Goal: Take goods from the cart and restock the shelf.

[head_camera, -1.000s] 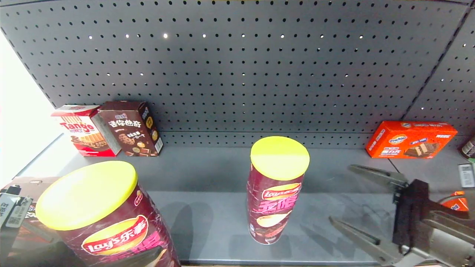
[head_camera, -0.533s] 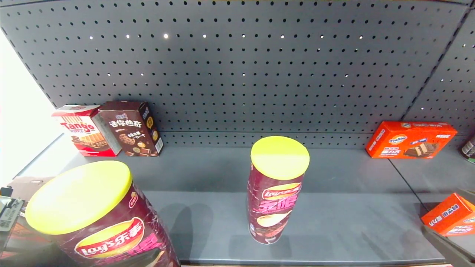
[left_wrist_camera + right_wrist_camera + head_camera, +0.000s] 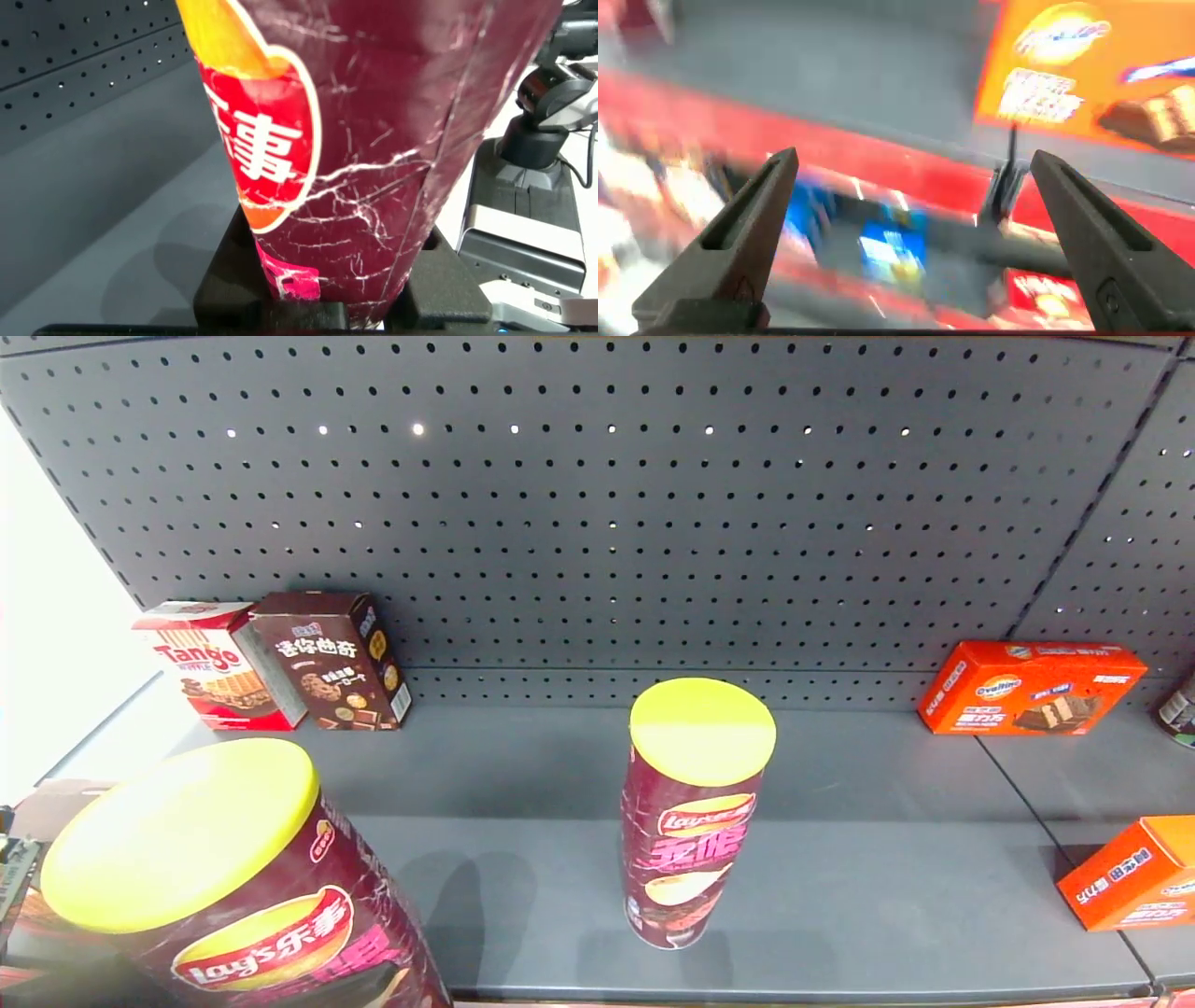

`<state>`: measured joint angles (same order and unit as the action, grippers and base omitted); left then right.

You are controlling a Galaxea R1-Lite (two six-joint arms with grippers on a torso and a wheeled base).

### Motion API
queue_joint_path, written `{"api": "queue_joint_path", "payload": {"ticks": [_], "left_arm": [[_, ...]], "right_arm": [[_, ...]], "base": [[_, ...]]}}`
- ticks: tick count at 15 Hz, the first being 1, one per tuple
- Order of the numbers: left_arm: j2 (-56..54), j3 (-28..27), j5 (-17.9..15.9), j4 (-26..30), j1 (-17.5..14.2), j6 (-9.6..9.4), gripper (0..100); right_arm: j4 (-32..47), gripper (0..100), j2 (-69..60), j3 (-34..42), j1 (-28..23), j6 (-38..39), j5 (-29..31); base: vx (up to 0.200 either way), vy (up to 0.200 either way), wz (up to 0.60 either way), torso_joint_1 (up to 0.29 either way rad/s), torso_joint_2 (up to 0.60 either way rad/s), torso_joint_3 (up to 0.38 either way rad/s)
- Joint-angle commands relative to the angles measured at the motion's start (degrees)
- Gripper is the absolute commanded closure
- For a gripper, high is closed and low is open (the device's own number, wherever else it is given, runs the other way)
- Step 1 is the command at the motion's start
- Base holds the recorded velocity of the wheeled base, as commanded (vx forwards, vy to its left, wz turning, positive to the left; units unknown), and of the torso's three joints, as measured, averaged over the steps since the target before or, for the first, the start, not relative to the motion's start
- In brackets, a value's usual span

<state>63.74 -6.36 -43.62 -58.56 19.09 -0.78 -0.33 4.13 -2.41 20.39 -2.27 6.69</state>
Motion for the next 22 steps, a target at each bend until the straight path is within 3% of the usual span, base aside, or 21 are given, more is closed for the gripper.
{"api": "queue_joint_path", "payload": {"ticks": [1, 4, 5, 6, 10, 12, 19, 22], "left_arm": [[-0.11, 0.04, 0.02, 0.03, -0.02, -0.01, 100], [-0.29, 0.04, 0.02, -0.06, -0.02, -0.01, 100], [-0.81, 0.12, 0.02, 0.03, -0.02, -0.01, 100], [-0.81, 0.12, 0.02, 0.03, -0.02, -0.01, 100], [-1.08, 0.56, -0.06, 0.03, -0.02, -0.01, 100], [-1.78, 0.83, -0.06, 0.03, -0.02, -0.01, 100], [-3.10, -0.05, 0.29, -0.06, -0.02, 0.08, 100], [-1.69, -1.72, 0.90, 0.12, -0.46, 2.54, 100]], "right_arm": [[-1.69, 0, -4.13, 1.80, -0.18, 2.00, 0.95], [-1.87, 0, -4.13, 1.71, -0.18, 1.21, -0.72], [-2.31, 0, -4.13, 1.80, -0.18, -2.39, -6.87], [-2.75, 0, -4.13, 1.97, -0.18, -3.53, -8.45], [-2.48, 0, -4.13, 2.33, 0.87, -2.21, -9.33], [0.59, 0, -4.13, 2.24, 0.61, 2.36, -4.41], [0.33, 0, -4.13, 2.33, 0.70, 2.44, -4.41], [0.33, 0, -4.13, 2.33, 0.70, 2.44, -4.41]], "base": [[0.000, 0.000, 0.00, 0.000, 0.00, 0.000], [0.000, 0.000, 0.00, 0.000, 0.00, 0.000], [0.000, 0.000, 0.00, 0.000, 0.00, 0.000], [0.000, 0.000, 0.00, 0.000, 0.00, 0.000], [0.000, 0.000, 0.00, 0.000, 0.00, 0.000], [0.000, 0.000, 0.00, 0.000, 0.00, 0.000], [0.000, 0.000, 0.00, 0.000, 0.00, 0.000], [0.000, 0.000, 0.00, 0.000, 0.00, 0.000]]}}
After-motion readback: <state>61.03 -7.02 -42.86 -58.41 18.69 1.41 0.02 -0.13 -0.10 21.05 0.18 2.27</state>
